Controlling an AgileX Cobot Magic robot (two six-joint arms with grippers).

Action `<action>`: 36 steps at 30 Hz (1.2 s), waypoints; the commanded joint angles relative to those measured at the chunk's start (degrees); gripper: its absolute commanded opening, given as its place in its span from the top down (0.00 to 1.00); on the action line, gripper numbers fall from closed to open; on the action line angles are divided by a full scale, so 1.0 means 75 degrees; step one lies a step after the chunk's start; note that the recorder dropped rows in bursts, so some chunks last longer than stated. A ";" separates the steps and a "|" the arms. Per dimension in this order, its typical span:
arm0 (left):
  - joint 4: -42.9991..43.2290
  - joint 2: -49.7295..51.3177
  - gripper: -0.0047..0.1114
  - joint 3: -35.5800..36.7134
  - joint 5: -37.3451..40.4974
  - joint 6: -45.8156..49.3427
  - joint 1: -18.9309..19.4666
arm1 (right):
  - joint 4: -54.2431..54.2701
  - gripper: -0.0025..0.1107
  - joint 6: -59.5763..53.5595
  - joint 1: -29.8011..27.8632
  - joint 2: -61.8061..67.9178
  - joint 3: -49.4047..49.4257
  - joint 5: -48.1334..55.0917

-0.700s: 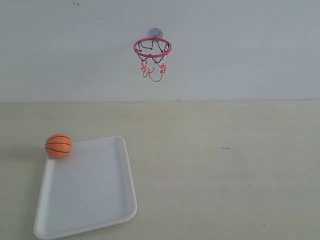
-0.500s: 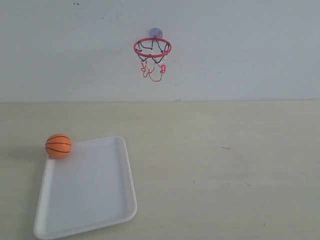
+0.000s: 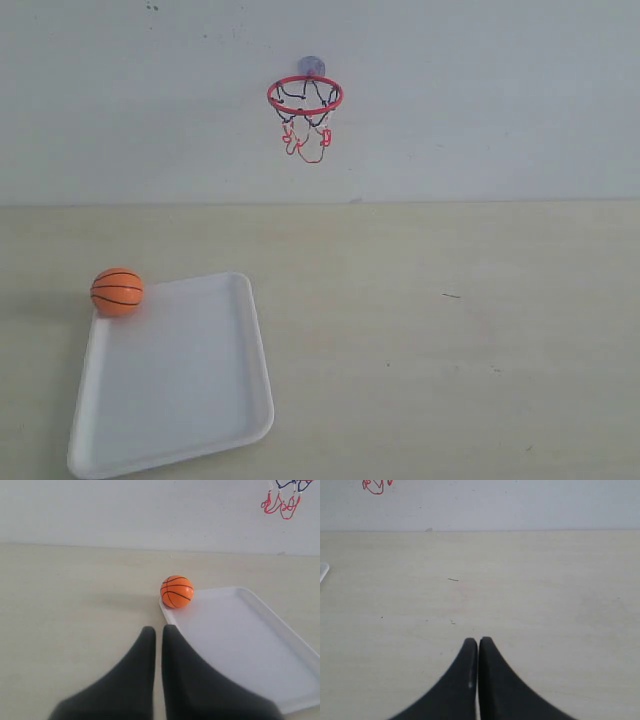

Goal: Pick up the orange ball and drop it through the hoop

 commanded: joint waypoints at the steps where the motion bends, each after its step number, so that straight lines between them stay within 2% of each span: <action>1: 0.0006 -0.0018 0.92 0.0027 -0.0047 -0.0053 0.0013 | -0.0060 0.98 -0.0053 0.0018 -0.0041 -0.0003 -0.0019; 6: 0.0112 -0.0018 0.92 0.0027 -0.0131 -0.0053 0.0013 | -0.0060 0.98 -0.0053 0.0018 -0.0041 -0.0003 -0.0019; 10: 0.0529 -0.0018 0.92 0.0027 -0.0963 -0.0053 0.0013 | -0.0060 0.98 -0.0053 0.0018 -0.0041 -0.0003 -0.0019; 13: 0.0684 -0.0018 0.92 0.0027 -0.2123 -0.0053 0.0013 | -0.0060 0.98 -0.0053 0.0018 -0.0041 -0.0003 -0.0019; 17: 0.0684 -0.0018 0.92 0.0027 -0.4608 0.0084 0.0013 | -0.0060 0.98 -0.0053 0.0018 -0.0041 -0.0003 -0.0019; 19: 0.0684 -0.0018 0.92 0.0027 -0.5772 0.0535 0.0013 | -0.0060 0.98 -0.0053 0.0018 -0.0041 -0.0003 -0.0019; 22: 0.0377 -0.0018 0.92 -0.0019 -0.6333 0.0596 0.0013 | -0.0060 0.98 -0.0053 0.0018 -0.0041 -0.0003 -0.0019; 23: 0.0123 -0.0018 0.92 -0.0159 -0.6168 0.0472 0.0013 | -0.0060 0.98 -0.0053 0.0018 -0.0041 -0.0003 -0.0019; 25: -0.0394 0.0047 0.92 -0.0641 -0.5080 0.0381 0.0013 | -0.0060 0.98 -0.0053 0.0018 -0.0041 -0.0003 -0.0019; 27: -0.0424 0.0543 0.92 -0.1490 -0.2709 0.0662 0.0013 | -0.0060 0.98 -0.0053 0.0018 -0.0041 -0.0003 -0.0019; 28: -0.0371 0.1066 0.92 -0.2105 -0.0936 0.0883 0.0013 | -0.0060 0.98 -0.0053 0.0018 -0.0041 -0.0003 -0.0019; 30: -0.0371 0.2042 0.92 -0.2672 0.0894 0.1186 0.0013 | -0.0060 0.98 -0.0053 0.0018 -0.0041 -0.0003 -0.0019; 31: -0.0371 0.2525 0.92 -0.2856 0.1448 0.1186 0.0013 | -0.0060 0.98 -0.0053 0.0018 -0.0041 -0.0003 -0.0019; 33: -0.0472 0.3880 0.92 -0.2892 0.1824 0.1152 0.0013 | -0.0060 0.98 -0.0053 0.0018 -0.0041 -0.0003 -0.0019; 36: -0.0488 0.4981 0.92 -0.2892 0.1325 0.1152 0.0013 | -0.0060 0.98 -0.0053 0.0018 -0.0041 -0.0003 -0.0019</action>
